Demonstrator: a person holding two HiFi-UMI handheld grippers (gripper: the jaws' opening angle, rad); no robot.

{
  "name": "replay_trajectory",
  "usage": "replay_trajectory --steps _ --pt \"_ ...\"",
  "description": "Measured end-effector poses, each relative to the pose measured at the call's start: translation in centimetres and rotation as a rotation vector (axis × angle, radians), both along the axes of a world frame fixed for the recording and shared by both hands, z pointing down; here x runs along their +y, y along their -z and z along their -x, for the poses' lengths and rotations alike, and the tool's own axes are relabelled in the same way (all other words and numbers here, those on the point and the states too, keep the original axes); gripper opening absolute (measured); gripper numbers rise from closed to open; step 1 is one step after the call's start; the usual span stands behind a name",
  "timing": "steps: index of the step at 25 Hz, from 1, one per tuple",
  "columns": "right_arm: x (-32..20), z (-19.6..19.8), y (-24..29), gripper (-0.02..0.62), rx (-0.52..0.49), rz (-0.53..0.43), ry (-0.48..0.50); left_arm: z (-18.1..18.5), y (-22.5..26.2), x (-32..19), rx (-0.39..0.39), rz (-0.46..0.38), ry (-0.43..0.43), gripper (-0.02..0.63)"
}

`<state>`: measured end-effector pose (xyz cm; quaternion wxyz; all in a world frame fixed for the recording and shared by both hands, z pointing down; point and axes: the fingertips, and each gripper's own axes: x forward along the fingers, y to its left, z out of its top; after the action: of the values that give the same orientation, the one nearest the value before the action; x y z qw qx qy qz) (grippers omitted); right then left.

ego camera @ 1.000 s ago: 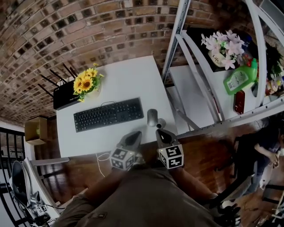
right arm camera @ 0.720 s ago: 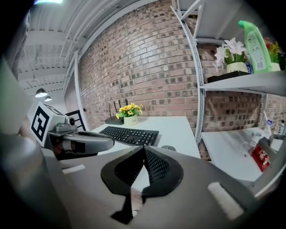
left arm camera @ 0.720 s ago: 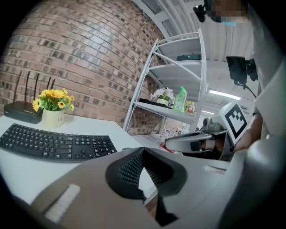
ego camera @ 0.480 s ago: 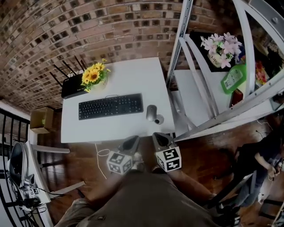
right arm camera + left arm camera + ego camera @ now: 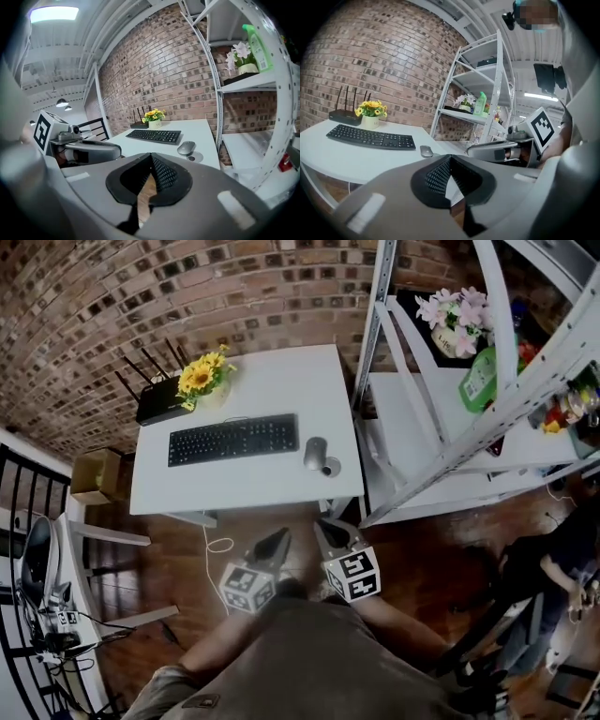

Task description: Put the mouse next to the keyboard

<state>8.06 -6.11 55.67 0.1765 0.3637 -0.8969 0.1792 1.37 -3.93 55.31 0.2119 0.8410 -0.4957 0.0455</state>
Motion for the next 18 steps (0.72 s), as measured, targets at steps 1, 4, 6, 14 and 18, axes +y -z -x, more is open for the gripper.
replay_trajectory --steps 1,4,6,14,18 --pt "0.4 0.1 0.1 0.014 0.0 0.0 0.003 0.0 0.0 0.3 0.002 0.0 -0.003 0.002" --pt "1.0 0.5 0.4 0.014 0.001 -0.004 0.011 0.1 0.3 0.4 0.005 -0.005 -0.011 0.002" --pt "1.3 0.6 0.7 0.014 -0.002 -0.003 0.005 0.4 0.5 0.4 0.004 -0.004 -0.018 0.002" --pt "1.5 1.2 0.9 0.014 0.007 -0.004 -0.002 1.7 0.5 0.5 0.013 -0.001 -0.024 0.002" --pt "1.3 1.4 0.9 0.012 0.012 -0.006 -0.011 2.1 0.6 0.4 0.02 -0.006 -0.029 0.002"
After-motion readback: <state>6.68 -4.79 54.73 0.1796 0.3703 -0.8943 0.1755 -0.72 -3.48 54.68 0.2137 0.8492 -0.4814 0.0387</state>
